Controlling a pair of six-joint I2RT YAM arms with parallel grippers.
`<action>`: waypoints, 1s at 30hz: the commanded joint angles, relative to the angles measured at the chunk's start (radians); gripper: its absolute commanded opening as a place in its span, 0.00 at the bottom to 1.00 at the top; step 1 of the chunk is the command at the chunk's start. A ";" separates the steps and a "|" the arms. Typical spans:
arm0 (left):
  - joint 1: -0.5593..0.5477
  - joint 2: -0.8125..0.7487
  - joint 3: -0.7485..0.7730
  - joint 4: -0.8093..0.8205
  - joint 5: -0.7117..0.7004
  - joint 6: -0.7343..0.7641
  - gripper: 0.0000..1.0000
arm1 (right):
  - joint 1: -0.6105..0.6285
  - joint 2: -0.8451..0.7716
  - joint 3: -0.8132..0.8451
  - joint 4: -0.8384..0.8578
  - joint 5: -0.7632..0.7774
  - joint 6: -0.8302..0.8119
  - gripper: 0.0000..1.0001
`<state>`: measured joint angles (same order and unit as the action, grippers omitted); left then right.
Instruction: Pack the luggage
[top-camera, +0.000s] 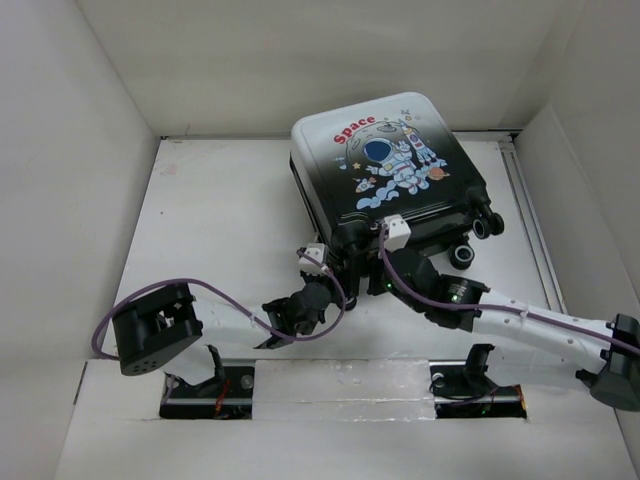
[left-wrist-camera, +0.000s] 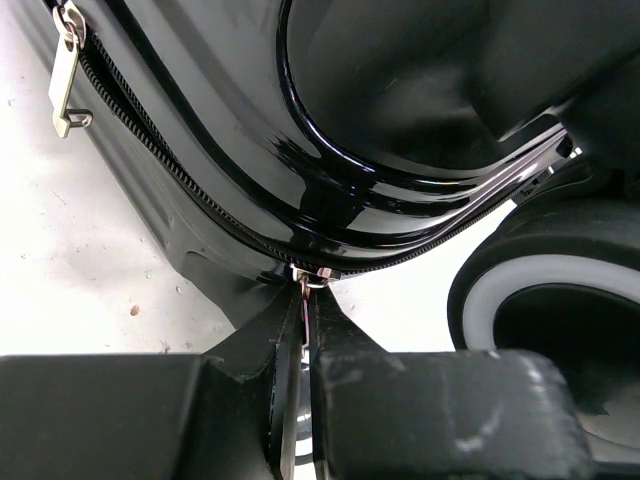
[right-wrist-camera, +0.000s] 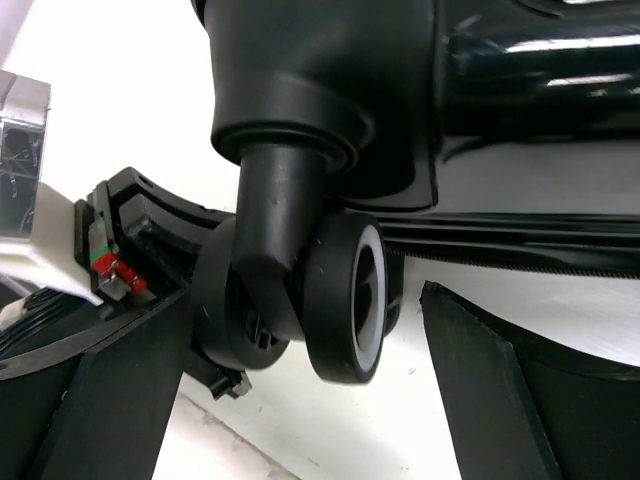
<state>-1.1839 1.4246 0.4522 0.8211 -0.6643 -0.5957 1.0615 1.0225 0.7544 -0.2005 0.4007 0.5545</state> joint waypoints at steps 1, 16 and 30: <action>0.021 -0.007 0.020 0.059 -0.110 0.004 0.00 | -0.001 0.027 0.063 0.030 0.009 -0.047 1.00; 0.021 -0.007 0.002 0.018 -0.161 0.004 0.00 | -0.012 0.102 0.123 -0.039 0.124 -0.083 0.00; 0.069 -0.199 -0.046 -0.247 -0.254 -0.010 0.00 | -0.072 -0.142 0.017 -0.194 0.049 -0.103 0.00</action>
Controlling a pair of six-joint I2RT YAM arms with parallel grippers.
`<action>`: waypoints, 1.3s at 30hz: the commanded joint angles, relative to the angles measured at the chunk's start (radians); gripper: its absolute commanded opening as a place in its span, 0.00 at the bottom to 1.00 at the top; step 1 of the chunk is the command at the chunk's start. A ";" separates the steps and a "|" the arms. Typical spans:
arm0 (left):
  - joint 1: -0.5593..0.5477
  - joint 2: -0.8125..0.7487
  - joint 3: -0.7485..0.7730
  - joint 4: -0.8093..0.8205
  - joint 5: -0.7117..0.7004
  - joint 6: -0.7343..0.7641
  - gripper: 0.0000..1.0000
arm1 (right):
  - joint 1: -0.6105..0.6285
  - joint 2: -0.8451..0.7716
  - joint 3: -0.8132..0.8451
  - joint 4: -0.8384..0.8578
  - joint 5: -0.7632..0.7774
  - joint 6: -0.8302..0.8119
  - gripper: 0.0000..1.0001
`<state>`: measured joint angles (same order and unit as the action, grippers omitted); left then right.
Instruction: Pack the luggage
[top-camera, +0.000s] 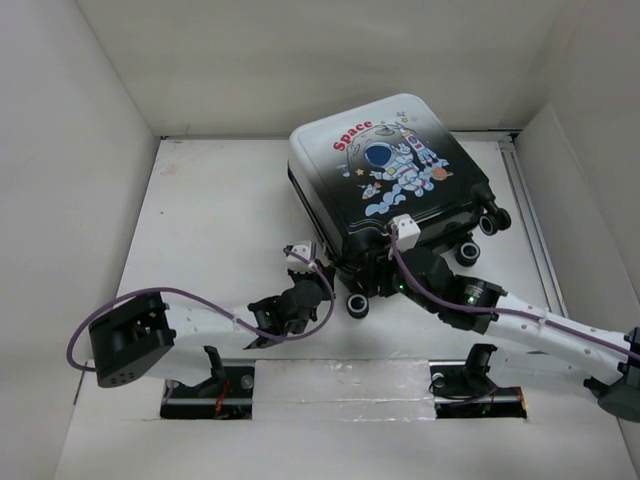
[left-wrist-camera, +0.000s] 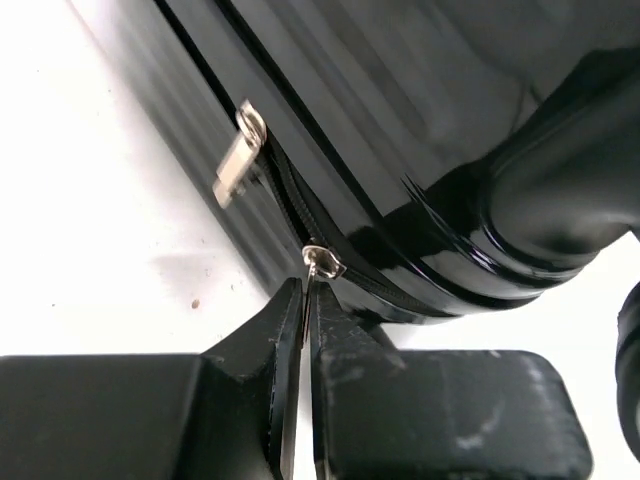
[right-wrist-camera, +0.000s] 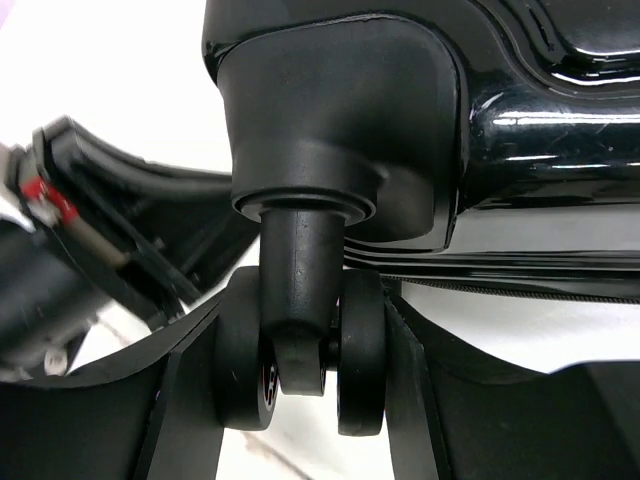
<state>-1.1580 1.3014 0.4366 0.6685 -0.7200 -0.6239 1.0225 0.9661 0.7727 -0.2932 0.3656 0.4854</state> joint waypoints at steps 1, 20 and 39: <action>0.043 -0.076 -0.030 -0.113 -0.232 0.018 0.00 | -0.033 -0.098 -0.001 -0.112 0.064 -0.034 0.00; 0.380 -0.077 0.133 -0.210 -0.042 -0.032 0.11 | -0.009 -0.011 -0.032 0.114 -0.220 -0.096 0.00; 0.380 -0.800 0.181 -0.493 0.059 -0.071 1.00 | 0.128 0.410 0.313 0.266 -0.396 -0.137 0.53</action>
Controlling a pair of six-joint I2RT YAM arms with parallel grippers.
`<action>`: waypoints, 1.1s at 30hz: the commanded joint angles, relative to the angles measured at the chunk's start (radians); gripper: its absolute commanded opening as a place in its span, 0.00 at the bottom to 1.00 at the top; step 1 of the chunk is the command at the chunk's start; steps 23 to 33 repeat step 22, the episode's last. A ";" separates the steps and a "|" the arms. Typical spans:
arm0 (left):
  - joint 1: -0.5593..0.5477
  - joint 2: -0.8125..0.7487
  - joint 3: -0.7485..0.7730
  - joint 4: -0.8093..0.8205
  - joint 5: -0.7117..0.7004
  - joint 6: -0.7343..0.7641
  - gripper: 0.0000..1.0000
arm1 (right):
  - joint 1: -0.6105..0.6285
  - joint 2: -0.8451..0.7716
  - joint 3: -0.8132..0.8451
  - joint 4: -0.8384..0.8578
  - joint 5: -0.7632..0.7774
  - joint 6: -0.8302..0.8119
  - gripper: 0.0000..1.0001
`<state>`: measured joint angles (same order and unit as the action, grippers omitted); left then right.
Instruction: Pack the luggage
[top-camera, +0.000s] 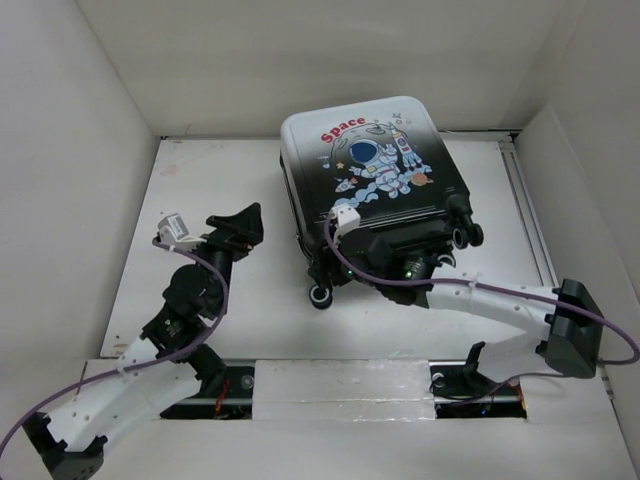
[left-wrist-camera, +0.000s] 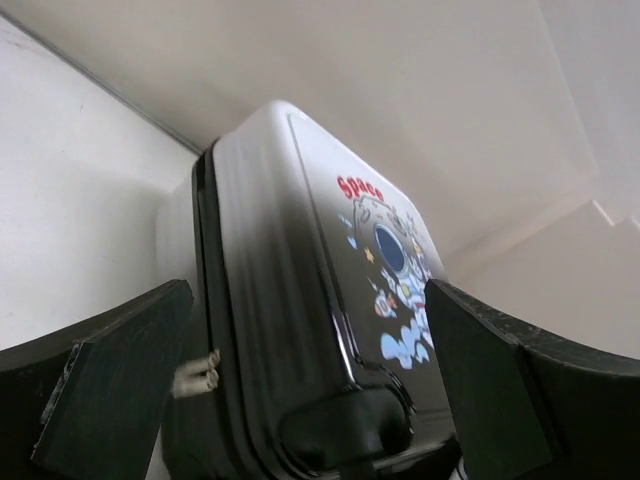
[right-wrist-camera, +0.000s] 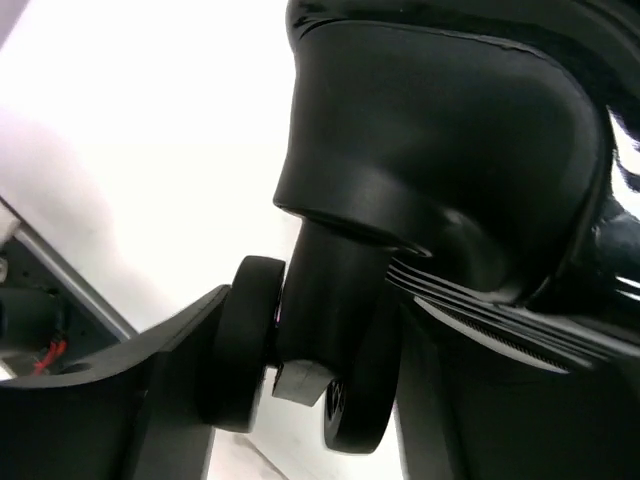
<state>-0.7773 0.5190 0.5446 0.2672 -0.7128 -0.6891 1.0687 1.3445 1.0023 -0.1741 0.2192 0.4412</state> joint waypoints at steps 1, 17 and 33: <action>0.000 -0.028 0.106 -0.114 0.062 -0.006 1.00 | 0.094 0.031 0.094 0.147 -0.218 -0.093 0.69; 0.000 -0.180 0.054 -0.051 0.321 0.025 1.00 | 0.103 -0.420 0.072 -0.111 0.153 -0.113 1.00; 0.000 -0.148 0.005 -0.014 0.388 0.036 1.00 | 0.103 -0.516 -0.062 -0.047 0.200 -0.113 1.00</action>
